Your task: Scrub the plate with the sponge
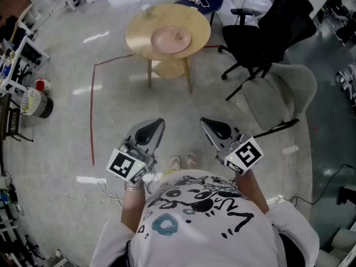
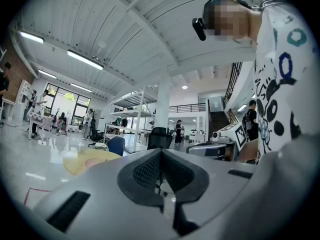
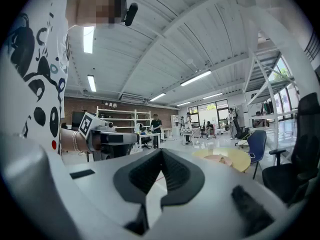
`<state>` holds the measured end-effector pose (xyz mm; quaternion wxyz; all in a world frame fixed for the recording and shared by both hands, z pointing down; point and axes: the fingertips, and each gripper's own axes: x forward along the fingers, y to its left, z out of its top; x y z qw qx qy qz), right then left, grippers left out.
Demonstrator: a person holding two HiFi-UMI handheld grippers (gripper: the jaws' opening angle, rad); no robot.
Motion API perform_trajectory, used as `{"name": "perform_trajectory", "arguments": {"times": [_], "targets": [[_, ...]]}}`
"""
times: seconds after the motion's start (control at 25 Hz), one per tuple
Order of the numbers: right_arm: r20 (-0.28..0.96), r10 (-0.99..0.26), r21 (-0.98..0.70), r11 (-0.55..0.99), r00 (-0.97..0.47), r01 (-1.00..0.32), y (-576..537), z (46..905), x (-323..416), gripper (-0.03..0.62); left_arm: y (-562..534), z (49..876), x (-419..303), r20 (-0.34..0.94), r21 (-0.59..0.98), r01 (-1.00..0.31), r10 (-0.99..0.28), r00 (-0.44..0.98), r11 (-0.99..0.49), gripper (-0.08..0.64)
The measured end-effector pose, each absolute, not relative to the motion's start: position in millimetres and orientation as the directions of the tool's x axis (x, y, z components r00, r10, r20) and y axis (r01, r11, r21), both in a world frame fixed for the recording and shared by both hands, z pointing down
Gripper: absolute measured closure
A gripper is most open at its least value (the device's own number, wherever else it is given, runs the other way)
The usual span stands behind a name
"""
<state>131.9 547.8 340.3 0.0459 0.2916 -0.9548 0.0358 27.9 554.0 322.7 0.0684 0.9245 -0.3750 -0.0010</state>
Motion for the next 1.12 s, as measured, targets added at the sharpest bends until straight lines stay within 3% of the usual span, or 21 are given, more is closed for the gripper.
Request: {"name": "perform_trajectory", "arguments": {"times": [0.64, 1.12], "targets": [[0.11, -0.537, -0.039, 0.839, -0.837, -0.543, 537.5, 340.7, 127.1, 0.566, 545.5, 322.4, 31.6, 0.032, 0.132, -0.687, -0.689, 0.724, -0.715, 0.545], [0.105, -0.508, -0.143, 0.843, -0.855, -0.518, 513.5, 355.2, 160.8, 0.563, 525.7, 336.8, 46.6, 0.045, 0.176, -0.722, -0.727, 0.685, -0.669, 0.545]]}}
